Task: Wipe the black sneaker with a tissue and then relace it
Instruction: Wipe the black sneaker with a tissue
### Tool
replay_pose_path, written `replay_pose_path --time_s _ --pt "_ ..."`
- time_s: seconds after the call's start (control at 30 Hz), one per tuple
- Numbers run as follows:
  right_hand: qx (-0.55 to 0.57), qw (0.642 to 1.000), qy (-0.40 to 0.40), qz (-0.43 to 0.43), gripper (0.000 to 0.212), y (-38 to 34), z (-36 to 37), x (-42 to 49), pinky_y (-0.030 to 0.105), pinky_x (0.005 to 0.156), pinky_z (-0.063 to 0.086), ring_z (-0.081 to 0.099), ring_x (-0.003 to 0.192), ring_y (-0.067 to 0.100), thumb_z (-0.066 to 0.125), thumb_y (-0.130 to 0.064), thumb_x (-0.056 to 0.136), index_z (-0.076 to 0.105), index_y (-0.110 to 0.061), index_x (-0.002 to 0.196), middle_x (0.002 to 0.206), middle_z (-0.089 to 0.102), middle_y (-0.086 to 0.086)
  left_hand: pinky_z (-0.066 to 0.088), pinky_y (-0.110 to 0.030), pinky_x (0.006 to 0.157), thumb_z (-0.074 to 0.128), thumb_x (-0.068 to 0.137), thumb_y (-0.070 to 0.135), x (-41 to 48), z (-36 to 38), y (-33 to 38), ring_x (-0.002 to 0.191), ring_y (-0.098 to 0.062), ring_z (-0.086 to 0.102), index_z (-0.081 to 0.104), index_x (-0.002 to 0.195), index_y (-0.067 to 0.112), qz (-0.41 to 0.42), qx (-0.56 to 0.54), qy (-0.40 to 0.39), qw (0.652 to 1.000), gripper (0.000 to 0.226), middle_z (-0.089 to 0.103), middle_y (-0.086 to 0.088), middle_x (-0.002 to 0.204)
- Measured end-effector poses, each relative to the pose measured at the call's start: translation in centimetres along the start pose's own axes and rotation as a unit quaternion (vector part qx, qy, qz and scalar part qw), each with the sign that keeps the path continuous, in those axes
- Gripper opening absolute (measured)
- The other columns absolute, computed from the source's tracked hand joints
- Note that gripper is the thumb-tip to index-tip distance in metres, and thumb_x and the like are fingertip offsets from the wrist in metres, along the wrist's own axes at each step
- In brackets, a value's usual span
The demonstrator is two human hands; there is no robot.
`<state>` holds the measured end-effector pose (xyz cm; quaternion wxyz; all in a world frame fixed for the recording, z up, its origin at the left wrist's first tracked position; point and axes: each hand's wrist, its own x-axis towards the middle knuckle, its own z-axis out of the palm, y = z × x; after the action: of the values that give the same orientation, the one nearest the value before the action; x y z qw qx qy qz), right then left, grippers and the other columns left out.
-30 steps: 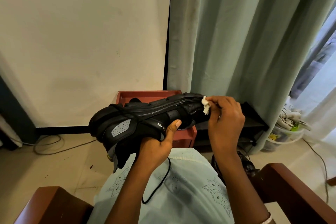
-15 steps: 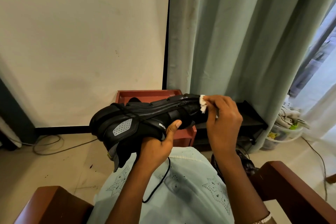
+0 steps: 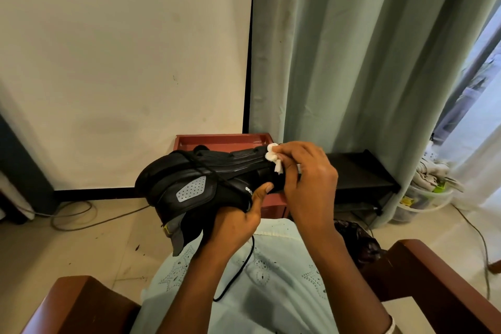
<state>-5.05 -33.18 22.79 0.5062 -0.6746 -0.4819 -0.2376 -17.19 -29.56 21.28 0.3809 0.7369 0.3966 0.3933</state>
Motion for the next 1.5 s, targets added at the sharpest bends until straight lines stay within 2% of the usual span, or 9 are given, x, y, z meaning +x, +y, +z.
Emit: replay_pose_path --time_s 0.13,0.3,0.63,0.8,0.93,1.03,1.23,1.4,1.5 --pt "-0.032 0.998 0.034 0.035 0.016 3.3 -0.9 0.3 0.018 0.083 0.049 0.062 0.087 0.014 0.066 0.002 0.089 0.073 -0.009 0.098 0.095 0.069 0.002 0.015 0.009 0.089 0.071 0.086 0.030 0.4 -0.2 0.0 0.116 0.003 0.034 0.062 0.128 0.012 -0.014 -0.079 0.007 0.997 0.047 0.048 0.013 0.114" --pt "0.020 0.992 0.042 0.121 0.018 5.1 -1.7 0.7 0.028 0.080 0.056 0.063 0.085 0.004 0.067 0.003 0.088 0.074 -0.011 0.098 0.094 0.070 -0.002 0.020 0.015 0.077 0.069 0.086 0.031 0.7 -0.5 -0.1 0.114 0.004 0.037 0.061 0.112 0.031 -0.040 -0.110 -0.021 0.993 0.027 0.048 0.029 0.101" --pt "-0.004 1.000 -0.003 -0.022 0.017 -0.7 0.7 -0.1 0.010 0.089 0.042 0.062 0.093 0.012 0.067 0.000 0.089 0.075 -0.011 0.098 0.096 0.071 -0.001 0.010 0.015 0.083 0.068 0.086 0.035 0.4 -0.3 -0.3 0.134 -0.013 0.040 0.060 0.131 0.015 0.005 -0.006 -0.024 1.000 0.050 0.056 0.003 0.131" --pt "-0.020 0.999 0.024 0.028 0.015 2.8 -0.6 0.1 0.020 0.082 0.049 0.063 0.089 0.016 0.065 0.001 0.090 0.074 -0.010 0.098 0.095 0.070 0.001 0.024 -0.004 0.097 0.066 0.081 0.045 0.8 -0.5 -0.9 0.125 -0.004 0.043 0.064 0.119 0.029 -0.034 -0.073 -0.033 0.996 0.041 0.055 0.013 0.118" --pt "0.033 0.990 0.027 0.138 0.020 5.4 -1.8 0.1 0.020 0.083 0.054 0.065 0.088 0.003 0.066 0.002 0.089 0.074 -0.013 0.101 0.097 0.072 -0.001 0.031 -0.021 0.109 0.061 0.073 0.056 1.1 -1.0 -1.4 0.126 -0.006 0.045 0.065 0.122 0.025 -0.071 -0.099 -0.034 0.992 0.059 0.058 0.010 0.124" --pt "0.053 0.986 0.022 0.156 0.020 4.9 -1.8 0.3 0.013 0.082 0.052 0.065 0.090 0.001 0.067 0.001 0.089 0.074 -0.015 0.100 0.096 0.071 -0.003 0.029 -0.017 0.104 0.064 0.080 0.049 1.0 -0.8 -1.2 0.122 -0.004 0.043 0.064 0.118 0.028 -0.082 -0.101 -0.039 0.991 0.043 0.055 0.013 0.118" --pt "0.004 0.999 0.000 0.050 0.012 1.4 -0.4 0.6 0.020 0.081 0.048 0.062 0.089 0.013 0.066 -0.004 0.092 0.073 -0.012 0.097 0.094 0.070 -0.003 0.021 -0.003 0.095 0.064 0.082 0.049 0.7 -0.2 -0.7 0.135 -0.011 0.040 0.058 0.134 0.021 -0.067 -0.069 -0.053 0.994 0.060 0.054 0.004 0.136" --pt "0.012 0.999 0.001 0.033 0.016 3.3 -1.1 0.3 0.025 0.082 0.052 0.064 0.090 0.013 0.065 0.001 0.091 0.073 -0.011 0.098 0.096 0.070 -0.003 0.028 -0.015 0.102 0.060 0.072 0.056 0.9 -1.0 -1.1 0.130 -0.011 0.044 0.063 0.127 0.024 -0.070 -0.098 -0.036 0.992 0.063 0.057 0.008 0.126" --pt "0.024 0.993 0.016 0.114 0.018 5.3 -2.2 0.0 0.017 0.082 0.053 0.064 0.088 0.005 0.065 0.000 0.091 0.073 -0.012 0.102 0.098 0.071 0.000 0.033 -0.026 0.111 0.060 0.069 0.058 1.2 -1.6 -1.2 0.127 -0.010 0.046 0.066 0.122 0.025 -0.083 -0.127 -0.011 0.988 0.063 0.059 0.009 0.126"
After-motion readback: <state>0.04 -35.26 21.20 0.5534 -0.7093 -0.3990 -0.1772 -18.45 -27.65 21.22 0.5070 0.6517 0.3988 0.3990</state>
